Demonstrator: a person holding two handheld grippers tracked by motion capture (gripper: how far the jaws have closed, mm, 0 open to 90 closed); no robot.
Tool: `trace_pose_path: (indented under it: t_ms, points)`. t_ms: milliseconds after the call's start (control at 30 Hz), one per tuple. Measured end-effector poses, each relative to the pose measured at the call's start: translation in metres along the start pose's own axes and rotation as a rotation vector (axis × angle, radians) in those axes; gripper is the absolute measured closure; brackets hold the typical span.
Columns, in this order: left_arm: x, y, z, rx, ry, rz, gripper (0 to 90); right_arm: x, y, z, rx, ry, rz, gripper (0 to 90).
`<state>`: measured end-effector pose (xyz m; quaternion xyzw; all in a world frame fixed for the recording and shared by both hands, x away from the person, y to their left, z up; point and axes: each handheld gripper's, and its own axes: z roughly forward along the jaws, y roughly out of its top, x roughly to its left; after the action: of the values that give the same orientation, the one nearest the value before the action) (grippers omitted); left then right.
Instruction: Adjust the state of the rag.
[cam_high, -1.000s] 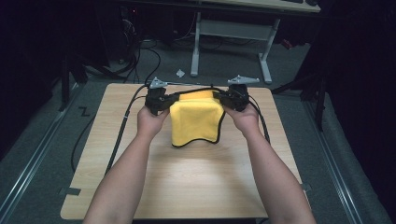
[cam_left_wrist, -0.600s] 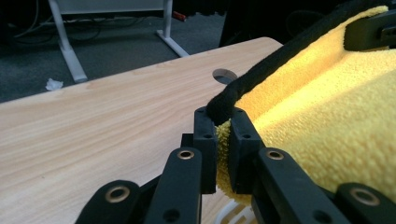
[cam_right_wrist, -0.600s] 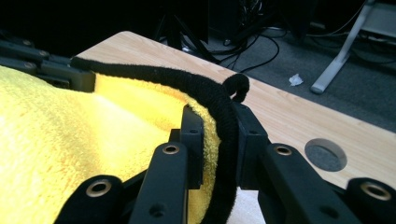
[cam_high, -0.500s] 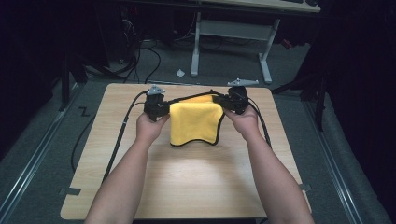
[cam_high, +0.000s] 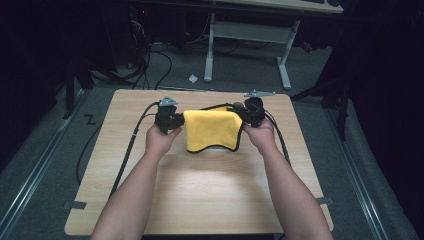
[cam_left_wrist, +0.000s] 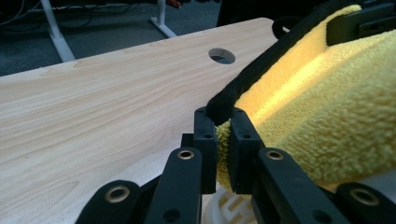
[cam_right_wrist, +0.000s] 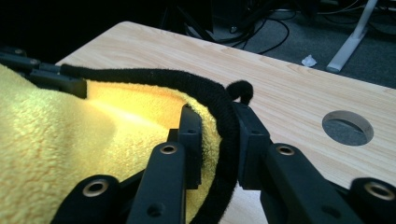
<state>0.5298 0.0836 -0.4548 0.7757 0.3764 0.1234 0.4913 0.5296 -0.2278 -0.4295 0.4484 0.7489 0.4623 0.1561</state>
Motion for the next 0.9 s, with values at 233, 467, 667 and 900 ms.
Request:
trace_pose_path:
  t_ms: [233, 467, 667, 900]
  points:
    - [0.002, -0.005, -0.001, 0.022, -0.019, 0.005, 82.9, -0.01, 0.002, -0.015, -0.094, -0.092, 0.031, 53.1]
    - [0.002, -0.007, 0.0, 0.017, -0.012, -0.018, 71.2, -0.014, 0.001, -0.028, -0.117, -0.123, 0.025, 52.1]
    - [0.005, -0.009, -0.001, 0.032, 0.029, -0.02, 63.5, -0.019, -0.006, -0.032, -0.12, -0.13, 0.033, 50.5]
    - [0.013, -0.018, -0.005, 0.03, 0.067, -0.043, 62.5, -0.026, -0.019, -0.032, -0.096, -0.157, 0.035, 48.8]
